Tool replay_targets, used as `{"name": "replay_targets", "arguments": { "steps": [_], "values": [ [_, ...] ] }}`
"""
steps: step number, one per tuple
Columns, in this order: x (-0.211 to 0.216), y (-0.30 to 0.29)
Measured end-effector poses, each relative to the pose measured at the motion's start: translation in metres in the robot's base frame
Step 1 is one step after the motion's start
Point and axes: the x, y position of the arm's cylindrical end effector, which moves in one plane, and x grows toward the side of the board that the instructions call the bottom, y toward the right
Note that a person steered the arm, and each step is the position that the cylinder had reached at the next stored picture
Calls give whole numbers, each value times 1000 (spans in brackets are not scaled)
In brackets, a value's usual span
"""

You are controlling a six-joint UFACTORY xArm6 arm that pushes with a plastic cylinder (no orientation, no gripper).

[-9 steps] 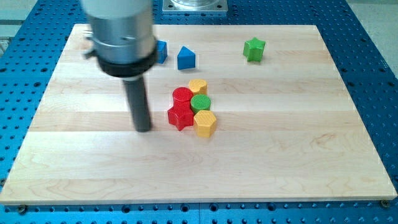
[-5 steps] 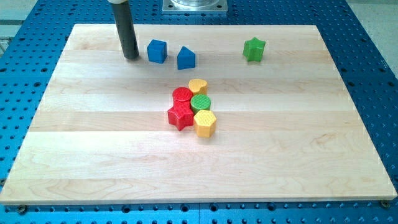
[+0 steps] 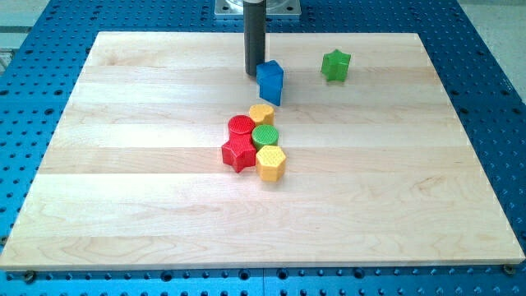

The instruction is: Push the triangle into the group of blocks

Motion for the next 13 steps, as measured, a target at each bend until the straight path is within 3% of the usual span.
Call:
{"name": "replay_targets", "arguments": {
  "steps": [5, 7, 11, 13],
  "values": [
    [-2, 3],
    [49, -1],
    [30, -9],
    [45, 52]
  ]
}}
